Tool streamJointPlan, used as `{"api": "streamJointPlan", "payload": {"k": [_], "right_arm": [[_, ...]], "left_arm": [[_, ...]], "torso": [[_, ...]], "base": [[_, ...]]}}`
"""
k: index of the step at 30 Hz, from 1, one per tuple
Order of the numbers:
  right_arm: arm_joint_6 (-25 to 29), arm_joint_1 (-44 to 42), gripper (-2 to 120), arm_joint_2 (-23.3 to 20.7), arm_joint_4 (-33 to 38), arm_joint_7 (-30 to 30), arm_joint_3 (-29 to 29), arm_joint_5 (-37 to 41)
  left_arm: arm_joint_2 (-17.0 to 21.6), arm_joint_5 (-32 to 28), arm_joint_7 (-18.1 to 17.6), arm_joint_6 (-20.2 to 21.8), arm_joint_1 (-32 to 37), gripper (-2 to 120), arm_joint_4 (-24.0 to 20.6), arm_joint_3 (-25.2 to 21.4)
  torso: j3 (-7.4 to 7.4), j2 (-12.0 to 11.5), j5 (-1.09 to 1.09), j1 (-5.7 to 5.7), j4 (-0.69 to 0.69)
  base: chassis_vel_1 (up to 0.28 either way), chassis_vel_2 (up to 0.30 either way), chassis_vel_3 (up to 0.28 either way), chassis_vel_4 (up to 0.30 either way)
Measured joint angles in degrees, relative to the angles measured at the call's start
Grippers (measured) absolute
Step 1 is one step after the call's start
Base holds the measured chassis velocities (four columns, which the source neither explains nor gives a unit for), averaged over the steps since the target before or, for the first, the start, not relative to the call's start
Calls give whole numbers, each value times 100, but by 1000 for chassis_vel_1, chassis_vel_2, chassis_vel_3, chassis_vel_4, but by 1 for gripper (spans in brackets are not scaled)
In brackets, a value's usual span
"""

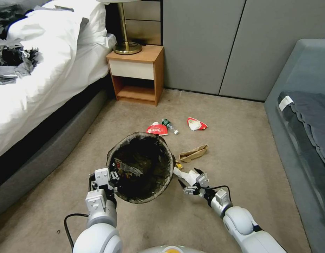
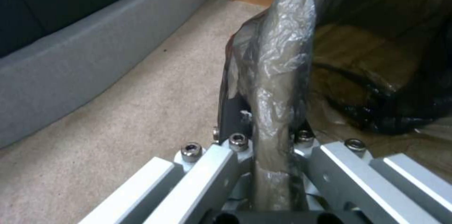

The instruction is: Pick up the trash bin, then pick up the garbage from the floor and place it into the trash bin.

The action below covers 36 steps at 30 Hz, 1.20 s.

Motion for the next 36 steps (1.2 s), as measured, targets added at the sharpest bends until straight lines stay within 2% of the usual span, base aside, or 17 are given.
{"api": "streamJointPlan", "payload": {"k": [2, 5, 9, 15, 17, 19, 22, 23, 28, 30, 31, 33, 36], "right_arm": [[12, 77, 100, 55, -179, -24, -3, -32], [157, 368, 100, 226, -945, -83, 64, -184], [231, 574, 100, 292, -1502, -113, 159, -201], [343, 764, 99, 339, -1969, -141, 245, -207], [361, 807, 95, 347, -2067, -142, 268, -205], [412, 881, 82, 352, -2243, -151, 315, -193], [436, 901, 76, 351, -2300, -152, 332, -176], [454, 904, 67, 351, -2317, -143, 344, -162], [470, 904, 55, 361, -2318, -100, 347, -137], [488, 904, 41, 377, -2318, -74, 347, -129], [488, 904, 41, 377, -2318, -74, 347, -129], [510, 903, 32, 389, -2330, -58, 347, -128], [524, 902, 25, 397, -2344, -47, 346, -127]], "left_arm": [[-1, 2, -10, 1, 0, 0, 5, 0], [-5, 10, -21, 2, 1, 0, 6, 2], [-9, 22, -23, 2, 18, 0, 7, 1], [-17, 34, -26, -3, 30, 0, 7, 1], [-22, 37, -26, -3, 23, 0, 6, 2], [-33, 47, -26, -5, 11, 0, 7, 13], [-42, 66, -27, -11, 10, 0, 20, 24], [-49, 75, -27, -14, 9, 0, 26, 27], [-55, 83, -26, -19, -12, 0, 36, 32], [-59, 85, -26, -20, -25, 0, 44, 36], [-59, 85, -26, -20, -25, 0, 44, 36], [-63, 88, -27, -23, -30, 0, 52, 37], [-64, 89, -27, -25, -34, 0, 55, 37]], "torso": [[0, 0, 0, 0, 0], [0, 0, 1, 0, 0], [0, 0, 0, 0, -1], [0, 0, 0, 0, 0], [0, 0, 0, 0, -1], [0, 0, 0, 0, 0], [0, 0, 0, 0, 0], [0, 0, 0, 0, -1], [-1, 0, 0, 0, -1], [-1, 0, 0, 0, 0], [-1, 0, 0, 0, 0], [-1, 0, 0, 0, 0], [-1, 0, 0, 0, -1]], "base": [[0, 0, 0, 0], [0, 0, 0, 0], [0, 0, 0, 0], [0, 0, 0, 0], [0, 0, 0, 0], [0, 0, 0, 0], [0, 0, 0, 0], [0, 0, 0, 0], [0, 0, 0, 0], [0, 0, 0, 0], [0, 0, 0, 0], [0, 0, 0, 0], [0, 0, 0, 0]]}}
